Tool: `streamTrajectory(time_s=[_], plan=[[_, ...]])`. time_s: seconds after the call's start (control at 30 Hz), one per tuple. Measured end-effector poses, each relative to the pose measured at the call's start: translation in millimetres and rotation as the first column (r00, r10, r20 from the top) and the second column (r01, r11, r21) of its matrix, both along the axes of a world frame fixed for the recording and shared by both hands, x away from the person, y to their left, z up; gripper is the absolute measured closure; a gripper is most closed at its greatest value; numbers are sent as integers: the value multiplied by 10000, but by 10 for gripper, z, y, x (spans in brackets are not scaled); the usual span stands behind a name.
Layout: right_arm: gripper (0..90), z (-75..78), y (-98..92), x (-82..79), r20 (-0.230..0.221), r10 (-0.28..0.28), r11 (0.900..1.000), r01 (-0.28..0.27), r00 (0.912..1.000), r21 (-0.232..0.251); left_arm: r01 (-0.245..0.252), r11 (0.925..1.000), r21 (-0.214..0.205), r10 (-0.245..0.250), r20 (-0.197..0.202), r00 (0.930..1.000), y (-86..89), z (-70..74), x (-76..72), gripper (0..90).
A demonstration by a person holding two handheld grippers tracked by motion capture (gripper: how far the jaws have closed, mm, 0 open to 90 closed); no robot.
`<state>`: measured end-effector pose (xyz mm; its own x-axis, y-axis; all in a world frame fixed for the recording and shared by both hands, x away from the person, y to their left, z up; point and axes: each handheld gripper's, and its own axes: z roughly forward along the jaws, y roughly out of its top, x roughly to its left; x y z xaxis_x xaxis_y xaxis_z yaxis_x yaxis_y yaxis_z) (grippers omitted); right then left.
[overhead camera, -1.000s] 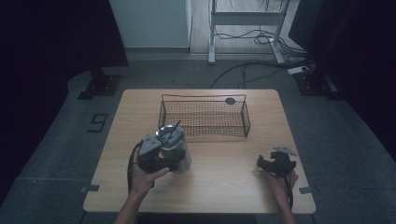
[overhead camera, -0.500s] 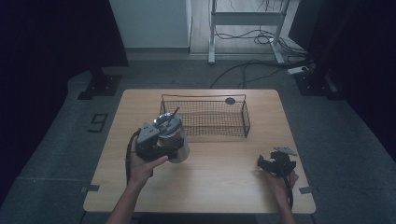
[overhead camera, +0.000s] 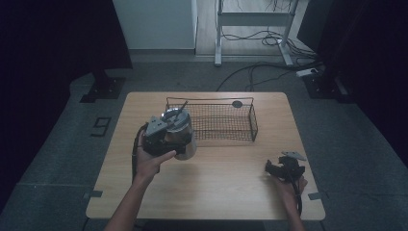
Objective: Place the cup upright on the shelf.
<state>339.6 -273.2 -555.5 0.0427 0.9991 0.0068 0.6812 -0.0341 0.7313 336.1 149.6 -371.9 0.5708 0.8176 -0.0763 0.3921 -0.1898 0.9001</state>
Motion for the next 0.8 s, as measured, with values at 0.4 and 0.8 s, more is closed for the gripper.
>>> streamTrajectory(time_s=[0.4,0.8], plan=[[89,2,-3,-1,-21,34,10000,-34,10000,-17,-142,9994,-312,141,-29,9999,-15,126,166,37],[96,1,0,4,12,23,10000,-23,10000,2,-514,9978,-426,512,-49,9987,17,192,337,37]])
